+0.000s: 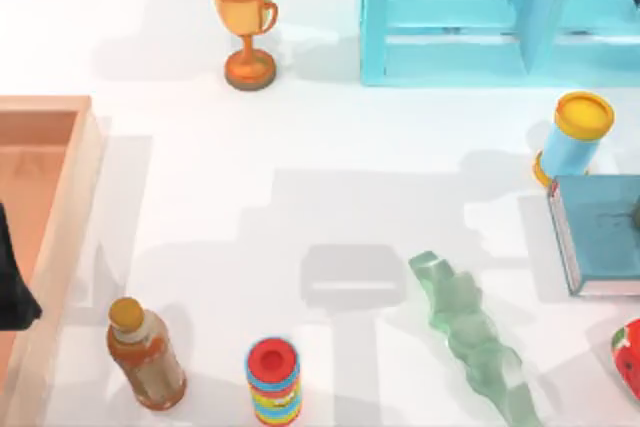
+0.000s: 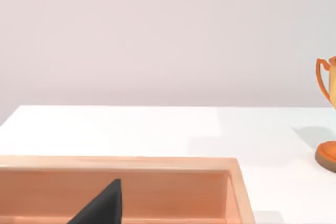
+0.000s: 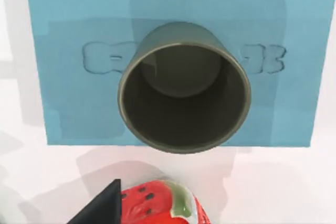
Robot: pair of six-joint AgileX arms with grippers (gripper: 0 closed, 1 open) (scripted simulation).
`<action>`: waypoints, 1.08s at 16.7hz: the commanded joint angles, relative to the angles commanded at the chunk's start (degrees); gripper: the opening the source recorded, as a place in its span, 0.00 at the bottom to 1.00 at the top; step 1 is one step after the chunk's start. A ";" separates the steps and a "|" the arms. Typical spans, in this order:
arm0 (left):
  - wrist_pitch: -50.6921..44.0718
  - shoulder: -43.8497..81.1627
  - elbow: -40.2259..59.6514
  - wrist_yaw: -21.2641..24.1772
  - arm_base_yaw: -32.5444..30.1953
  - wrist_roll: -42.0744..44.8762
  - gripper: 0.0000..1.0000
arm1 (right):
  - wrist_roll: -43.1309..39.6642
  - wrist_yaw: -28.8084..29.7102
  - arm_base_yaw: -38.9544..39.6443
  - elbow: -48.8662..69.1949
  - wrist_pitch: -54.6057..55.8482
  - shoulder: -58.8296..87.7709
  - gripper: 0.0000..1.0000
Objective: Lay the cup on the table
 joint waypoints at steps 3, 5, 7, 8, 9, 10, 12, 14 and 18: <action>0.00 0.00 0.00 0.00 0.00 0.00 1.00 | 0.00 0.00 0.00 0.00 0.00 0.00 1.00; 0.00 0.00 0.00 0.00 0.00 0.00 1.00 | 0.05 -0.03 0.29 -0.33 0.31 -0.12 1.00; 0.00 0.00 0.00 0.00 0.00 0.00 1.00 | 0.19 0.00 0.20 -2.41 2.39 0.02 1.00; 0.00 0.00 0.00 0.00 0.00 0.00 1.00 | 0.23 0.01 0.20 -4.31 4.33 0.16 1.00; 0.00 0.00 0.00 0.00 0.00 0.00 1.00 | 0.25 0.00 0.23 -6.56 6.78 0.34 1.00; 0.00 0.00 0.00 0.00 0.00 0.00 1.00 | 0.26 0.00 0.26 -9.05 9.66 0.57 1.00; 0.00 0.00 0.00 0.00 0.00 0.00 1.00 | 0.32 0.00 0.30 -14.20 15.81 1.11 1.00; 0.00 0.00 0.00 0.00 0.00 0.00 1.00 | 0.36 0.01 0.34 -18.34 20.18 1.58 1.00; 0.00 0.00 0.00 0.00 0.00 0.00 1.00 | 0.38 0.01 0.35 -20.33 22.24 1.91 1.00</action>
